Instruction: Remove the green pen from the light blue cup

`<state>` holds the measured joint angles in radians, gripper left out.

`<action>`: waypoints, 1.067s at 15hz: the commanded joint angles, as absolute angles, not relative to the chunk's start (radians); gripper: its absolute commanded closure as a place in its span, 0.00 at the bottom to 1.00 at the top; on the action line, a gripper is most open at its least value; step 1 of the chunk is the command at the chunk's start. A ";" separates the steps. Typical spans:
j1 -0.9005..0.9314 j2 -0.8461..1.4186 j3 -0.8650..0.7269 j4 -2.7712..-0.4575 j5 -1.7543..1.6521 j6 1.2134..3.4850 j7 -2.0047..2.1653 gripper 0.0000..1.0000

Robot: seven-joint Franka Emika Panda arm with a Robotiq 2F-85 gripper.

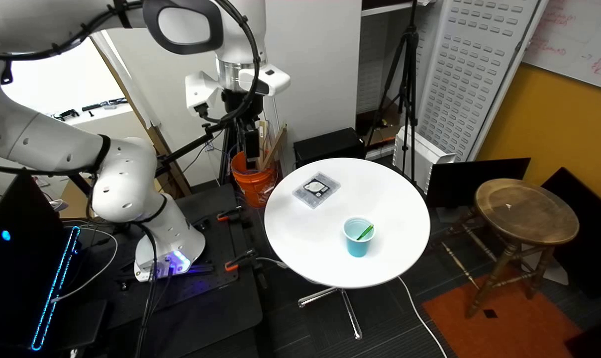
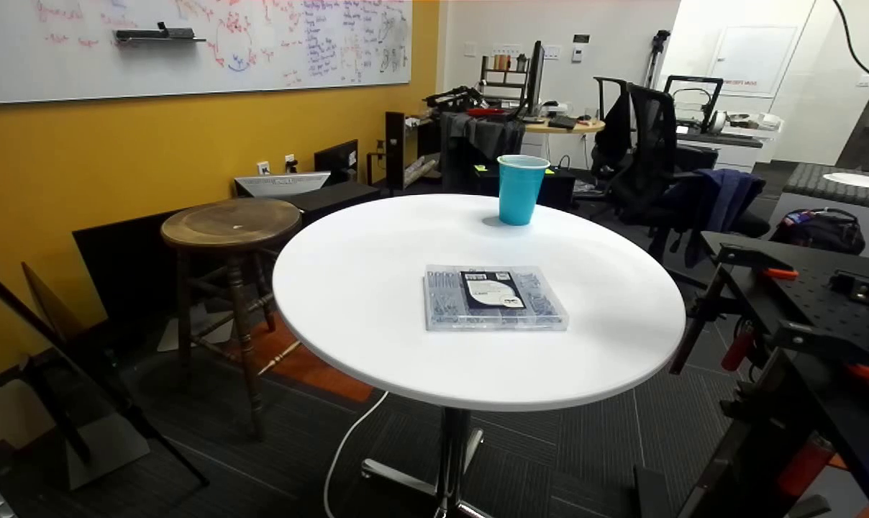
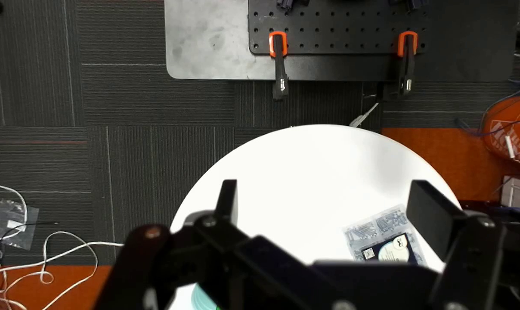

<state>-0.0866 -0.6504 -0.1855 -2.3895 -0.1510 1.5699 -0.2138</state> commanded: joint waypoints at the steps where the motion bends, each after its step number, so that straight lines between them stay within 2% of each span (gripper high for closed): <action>1: -0.099 -0.623 -0.185 -2.402 -0.195 1.747 -0.196 0.00; 4: -0.102 -0.620 -0.188 -2.390 -0.183 1.724 -0.189 0.00; 6: -0.091 -0.647 -0.184 -2.388 -0.150 1.597 -0.213 0.00; 12: -0.094 -0.633 -0.193 -2.387 -0.149 1.634 -0.215 0.00; 16: -0.106 -0.621 -0.192 -2.402 -0.176 1.762 -0.192 0.00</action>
